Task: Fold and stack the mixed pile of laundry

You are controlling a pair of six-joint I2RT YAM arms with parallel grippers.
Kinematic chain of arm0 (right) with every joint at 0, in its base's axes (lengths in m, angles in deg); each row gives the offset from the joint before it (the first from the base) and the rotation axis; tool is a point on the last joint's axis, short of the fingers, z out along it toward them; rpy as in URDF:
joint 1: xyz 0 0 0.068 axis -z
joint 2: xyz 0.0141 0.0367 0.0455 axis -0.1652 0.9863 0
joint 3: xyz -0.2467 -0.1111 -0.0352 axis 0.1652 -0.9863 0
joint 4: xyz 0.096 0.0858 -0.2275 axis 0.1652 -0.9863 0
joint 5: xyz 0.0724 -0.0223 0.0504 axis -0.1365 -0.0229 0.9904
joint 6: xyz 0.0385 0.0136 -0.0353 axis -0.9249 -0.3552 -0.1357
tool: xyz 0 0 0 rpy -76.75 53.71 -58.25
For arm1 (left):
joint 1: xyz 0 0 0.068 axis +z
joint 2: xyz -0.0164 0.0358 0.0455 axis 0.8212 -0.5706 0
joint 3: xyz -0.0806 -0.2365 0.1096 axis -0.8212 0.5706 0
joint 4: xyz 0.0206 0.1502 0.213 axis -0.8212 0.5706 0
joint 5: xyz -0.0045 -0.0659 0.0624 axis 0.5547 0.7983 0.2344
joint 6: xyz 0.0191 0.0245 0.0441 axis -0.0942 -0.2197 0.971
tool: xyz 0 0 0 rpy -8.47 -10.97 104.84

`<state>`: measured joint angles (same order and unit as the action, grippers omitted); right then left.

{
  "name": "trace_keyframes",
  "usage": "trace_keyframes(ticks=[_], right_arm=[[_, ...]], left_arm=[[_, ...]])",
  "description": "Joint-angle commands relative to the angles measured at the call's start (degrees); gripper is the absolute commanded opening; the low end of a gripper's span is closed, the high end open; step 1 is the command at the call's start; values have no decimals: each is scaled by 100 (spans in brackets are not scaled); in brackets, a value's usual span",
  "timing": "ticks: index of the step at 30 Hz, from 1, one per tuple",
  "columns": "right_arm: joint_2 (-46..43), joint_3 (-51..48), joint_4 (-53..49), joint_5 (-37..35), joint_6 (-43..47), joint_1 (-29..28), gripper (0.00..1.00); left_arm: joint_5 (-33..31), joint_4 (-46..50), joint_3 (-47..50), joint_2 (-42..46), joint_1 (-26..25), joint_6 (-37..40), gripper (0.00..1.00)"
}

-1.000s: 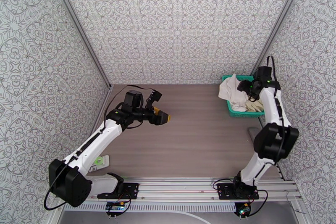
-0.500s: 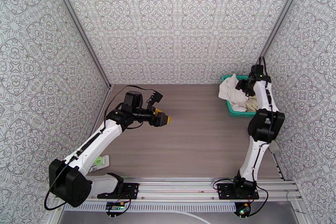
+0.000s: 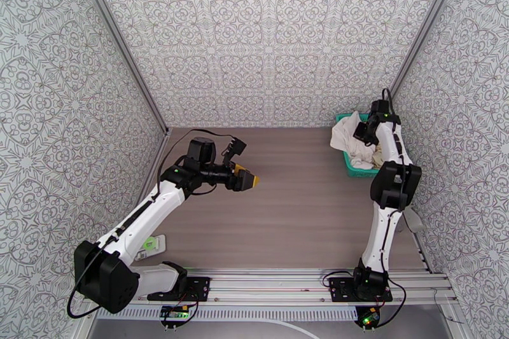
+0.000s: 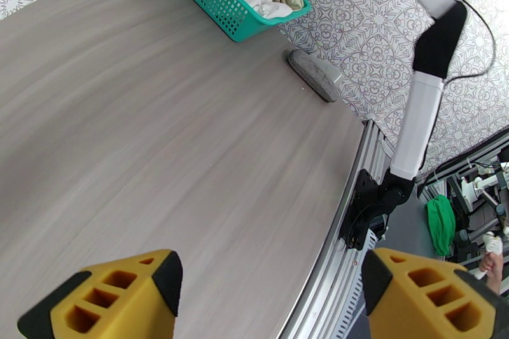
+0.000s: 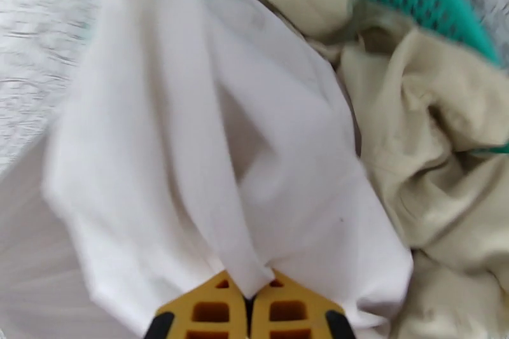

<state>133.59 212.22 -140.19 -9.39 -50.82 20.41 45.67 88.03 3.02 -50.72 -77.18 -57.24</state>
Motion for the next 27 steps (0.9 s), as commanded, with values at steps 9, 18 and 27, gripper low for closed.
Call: trace_keyframes(ticks=[9, 18, 27], right_arm=[[-2904, -1051, 1414, 897, 377, -945, 0], [-4038, -425, 1299, 1617, 294, -2348, 0], [-4026, -1257, 1393, 2398, -586, -2706, 0]], left_arm=[[124, -47, 118, -34, 62, 35, 79], [10, -228, 212, 301, 140, 87, 79], [-248, -430, 316, 675, 495, -51, 79]])
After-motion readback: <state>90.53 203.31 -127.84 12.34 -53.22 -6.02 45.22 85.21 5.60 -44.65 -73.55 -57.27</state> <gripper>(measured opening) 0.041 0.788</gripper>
